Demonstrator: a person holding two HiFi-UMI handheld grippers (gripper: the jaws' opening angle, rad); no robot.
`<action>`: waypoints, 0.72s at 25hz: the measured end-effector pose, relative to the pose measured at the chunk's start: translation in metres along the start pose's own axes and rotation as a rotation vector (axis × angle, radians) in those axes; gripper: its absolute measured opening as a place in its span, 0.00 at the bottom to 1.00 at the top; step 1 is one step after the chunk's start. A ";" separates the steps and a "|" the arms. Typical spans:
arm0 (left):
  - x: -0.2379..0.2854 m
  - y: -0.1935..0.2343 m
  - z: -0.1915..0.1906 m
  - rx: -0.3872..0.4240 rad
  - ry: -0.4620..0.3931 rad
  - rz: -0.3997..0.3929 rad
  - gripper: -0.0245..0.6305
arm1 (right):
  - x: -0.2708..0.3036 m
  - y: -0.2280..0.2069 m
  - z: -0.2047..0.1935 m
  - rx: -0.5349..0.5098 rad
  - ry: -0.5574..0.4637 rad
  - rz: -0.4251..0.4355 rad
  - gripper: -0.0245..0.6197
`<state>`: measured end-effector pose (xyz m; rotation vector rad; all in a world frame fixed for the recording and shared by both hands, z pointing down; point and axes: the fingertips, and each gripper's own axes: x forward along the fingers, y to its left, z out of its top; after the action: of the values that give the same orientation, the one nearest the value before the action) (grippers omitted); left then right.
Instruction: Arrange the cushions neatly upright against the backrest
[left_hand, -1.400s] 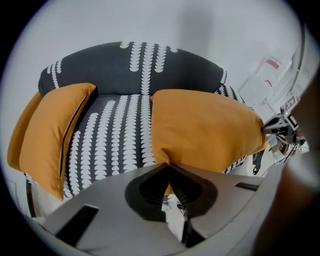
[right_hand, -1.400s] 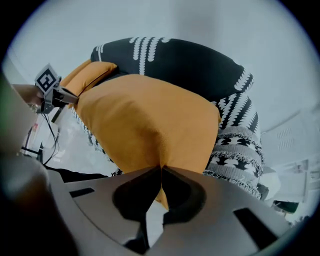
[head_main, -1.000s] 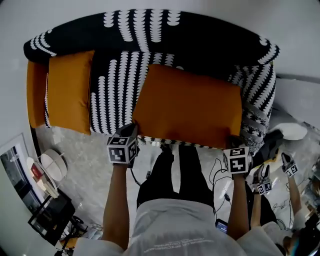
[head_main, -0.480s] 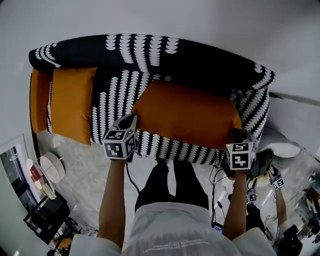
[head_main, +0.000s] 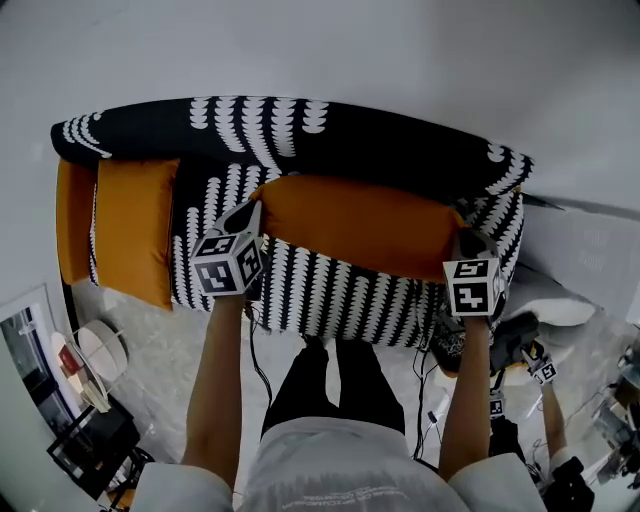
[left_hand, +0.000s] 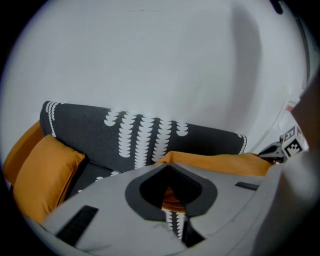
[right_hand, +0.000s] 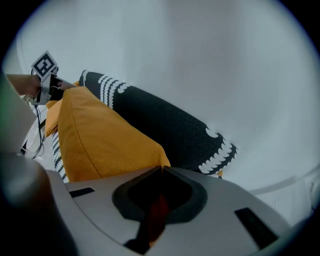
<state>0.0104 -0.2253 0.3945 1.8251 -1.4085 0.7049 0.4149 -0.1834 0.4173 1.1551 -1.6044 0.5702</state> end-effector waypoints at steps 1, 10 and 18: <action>0.005 -0.001 0.005 -0.011 -0.009 -0.010 0.08 | 0.006 -0.005 0.004 -0.007 -0.018 -0.006 0.06; 0.057 -0.003 0.037 0.006 -0.055 0.027 0.08 | 0.045 -0.039 0.038 0.026 -0.083 -0.029 0.06; 0.103 -0.009 0.051 0.061 -0.039 -0.004 0.08 | 0.076 -0.057 0.052 0.066 -0.111 -0.066 0.06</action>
<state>0.0456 -0.3240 0.4425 1.8977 -1.4223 0.7209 0.4413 -0.2802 0.4582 1.3032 -1.6453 0.5277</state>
